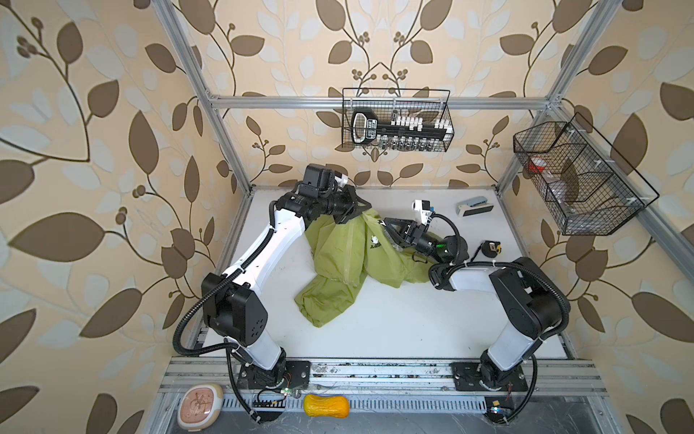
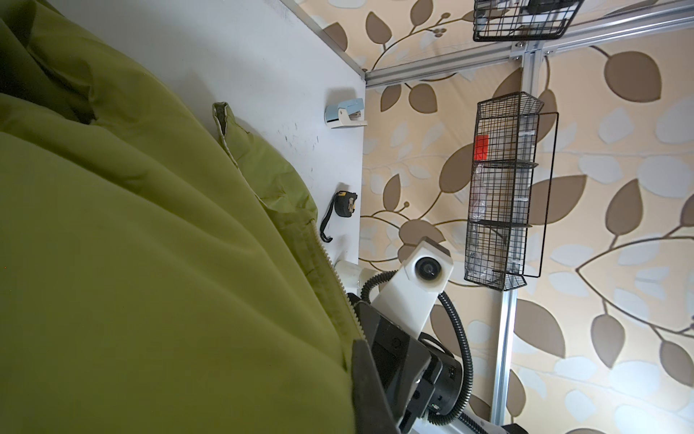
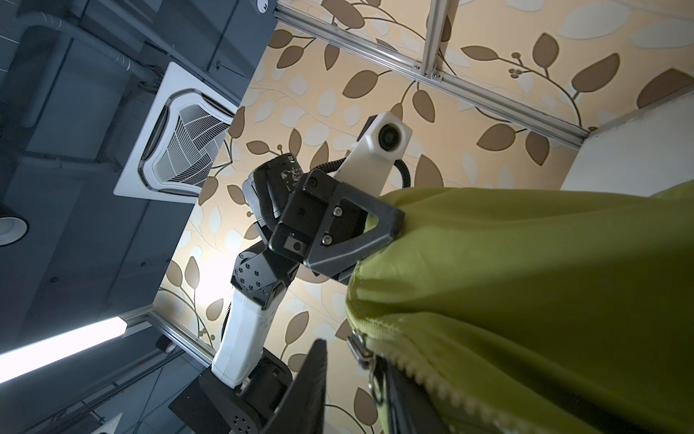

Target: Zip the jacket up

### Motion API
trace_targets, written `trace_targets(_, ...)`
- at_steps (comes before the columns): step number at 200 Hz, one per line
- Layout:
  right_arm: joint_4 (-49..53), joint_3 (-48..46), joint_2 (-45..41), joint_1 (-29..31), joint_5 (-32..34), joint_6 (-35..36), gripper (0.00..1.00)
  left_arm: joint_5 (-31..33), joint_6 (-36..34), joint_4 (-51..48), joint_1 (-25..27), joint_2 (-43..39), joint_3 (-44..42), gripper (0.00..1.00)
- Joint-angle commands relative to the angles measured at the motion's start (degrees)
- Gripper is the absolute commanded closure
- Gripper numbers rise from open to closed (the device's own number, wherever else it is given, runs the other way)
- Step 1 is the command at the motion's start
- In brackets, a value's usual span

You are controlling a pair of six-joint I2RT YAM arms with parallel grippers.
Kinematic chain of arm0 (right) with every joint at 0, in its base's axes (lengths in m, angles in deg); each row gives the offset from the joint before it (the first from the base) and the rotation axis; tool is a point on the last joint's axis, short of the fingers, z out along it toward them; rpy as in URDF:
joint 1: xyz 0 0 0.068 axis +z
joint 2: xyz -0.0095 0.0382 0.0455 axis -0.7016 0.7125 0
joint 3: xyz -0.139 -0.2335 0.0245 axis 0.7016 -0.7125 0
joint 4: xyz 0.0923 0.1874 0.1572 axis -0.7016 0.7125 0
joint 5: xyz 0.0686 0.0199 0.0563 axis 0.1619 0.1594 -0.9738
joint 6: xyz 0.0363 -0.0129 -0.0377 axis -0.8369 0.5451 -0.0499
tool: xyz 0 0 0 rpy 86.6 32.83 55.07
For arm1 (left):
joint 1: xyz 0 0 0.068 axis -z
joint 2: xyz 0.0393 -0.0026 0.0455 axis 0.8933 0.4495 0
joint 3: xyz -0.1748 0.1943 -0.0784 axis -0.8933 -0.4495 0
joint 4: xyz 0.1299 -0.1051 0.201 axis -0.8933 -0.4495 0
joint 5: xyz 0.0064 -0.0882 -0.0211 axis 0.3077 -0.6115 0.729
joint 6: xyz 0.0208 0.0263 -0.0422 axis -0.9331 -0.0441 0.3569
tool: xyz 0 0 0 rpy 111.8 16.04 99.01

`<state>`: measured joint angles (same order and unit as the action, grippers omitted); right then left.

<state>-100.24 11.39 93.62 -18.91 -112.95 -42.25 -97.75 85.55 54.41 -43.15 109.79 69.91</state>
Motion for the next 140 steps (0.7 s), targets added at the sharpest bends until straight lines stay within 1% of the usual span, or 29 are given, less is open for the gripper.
trace_targets(1, -3.6, -1.0, -1.8, 0.1, -1.0, -1.5, 0.77, -2.6, -0.1, 4.2, -0.6, -3.5, 0.8, 1.0)
trace_targets(40, -3.7, -1.0, -1.8, 0.0, -1.2, -1.6, 0.82, -2.7, -0.1, 4.9, -0.6, -3.6, 0.6, 1.0)
trace_targets(55, -3.7, -1.0, -1.6, 0.0, -1.2, -1.7, 0.87, -2.7, -0.1, 5.2, -0.6, -3.7, 0.3, 1.0)
trace_targets(58, -3.7, -1.0, -1.6, 0.0, -1.2, -1.7, 0.87, -2.7, 1.4, 5.3, -0.6, -3.8, 0.3, 1.0)
trace_targets(66, -3.6, -1.1, -1.7, 0.0, -1.0, -1.7, 0.88, -2.7, 1.8, 5.4, -0.7, -3.8, 0.3, 1.0)
trace_targets(100, -3.6, -1.1, -1.6, -0.3, -1.0, -2.0, 1.0, -2.8, 1.9, 5.7, -0.7, -3.9, 0.0, 1.0)
trace_targets(140, -3.3, -1.5, -1.6, -1.1, -1.2, -2.8, 1.0, -2.4, 1.3, 5.4, -1.6, -5.0, -1.3, 1.0)
